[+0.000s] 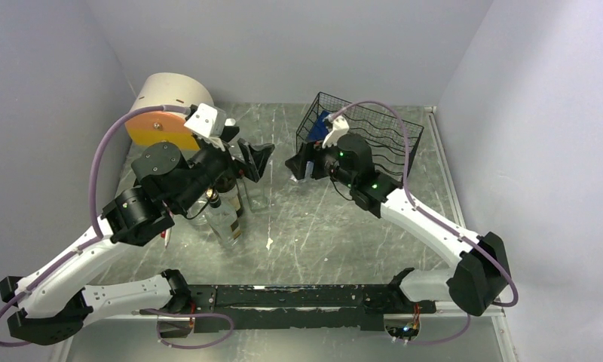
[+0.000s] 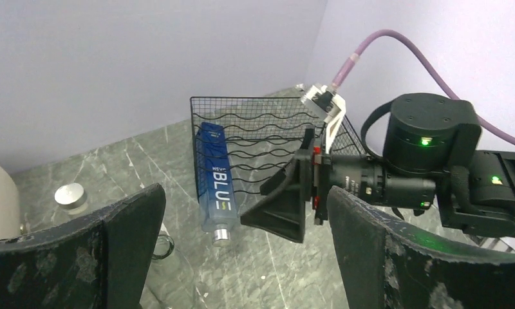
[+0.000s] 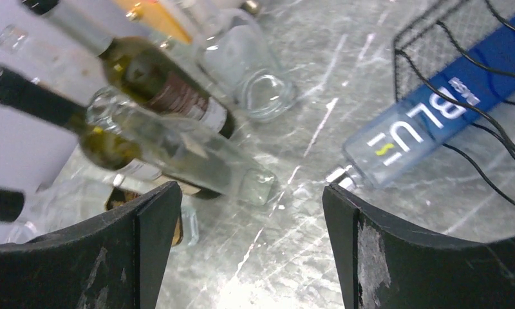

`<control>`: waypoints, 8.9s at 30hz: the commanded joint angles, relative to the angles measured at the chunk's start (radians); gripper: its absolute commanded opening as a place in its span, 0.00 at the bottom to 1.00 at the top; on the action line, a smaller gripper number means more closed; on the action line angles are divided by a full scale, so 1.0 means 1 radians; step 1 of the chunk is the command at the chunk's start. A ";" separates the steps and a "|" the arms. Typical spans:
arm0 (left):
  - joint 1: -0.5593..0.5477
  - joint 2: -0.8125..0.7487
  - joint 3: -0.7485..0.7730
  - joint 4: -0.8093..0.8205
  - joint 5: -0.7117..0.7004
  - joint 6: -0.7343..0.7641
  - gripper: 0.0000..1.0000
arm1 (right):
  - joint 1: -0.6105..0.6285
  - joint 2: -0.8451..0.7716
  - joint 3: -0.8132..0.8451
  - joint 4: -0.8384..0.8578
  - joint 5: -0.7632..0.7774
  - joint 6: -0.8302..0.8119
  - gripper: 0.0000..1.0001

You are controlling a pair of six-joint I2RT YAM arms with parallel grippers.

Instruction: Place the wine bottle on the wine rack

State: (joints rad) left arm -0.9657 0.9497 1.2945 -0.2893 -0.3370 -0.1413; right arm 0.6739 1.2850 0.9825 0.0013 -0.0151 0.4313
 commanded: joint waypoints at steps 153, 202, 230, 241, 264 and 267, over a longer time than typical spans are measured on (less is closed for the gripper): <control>0.129 0.338 -0.107 0.469 0.735 1.366 0.07 | 0.162 -0.213 0.810 -0.967 0.280 -0.090 0.78; 0.007 0.379 -0.138 0.443 0.628 1.000 0.97 | 0.162 -0.269 0.358 -0.699 0.518 0.020 0.00; 0.002 0.184 -0.239 0.360 0.366 0.161 0.99 | -0.011 -0.228 -0.250 -0.251 0.305 -0.012 0.00; 0.003 0.144 -0.286 0.405 0.325 0.151 0.99 | -0.020 -0.119 -0.243 -0.210 0.362 0.018 0.00; 0.003 0.193 -0.162 0.263 0.289 0.093 1.00 | -0.053 0.086 -0.290 0.157 0.561 0.129 0.00; 0.003 0.191 -0.150 0.260 0.284 0.098 1.00 | -0.059 0.160 -0.260 0.190 0.642 0.155 0.00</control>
State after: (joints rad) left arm -0.9604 1.1366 1.1004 -0.0090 -0.0246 -0.0277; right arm 0.6292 1.3853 0.6792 0.0288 0.4778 0.5381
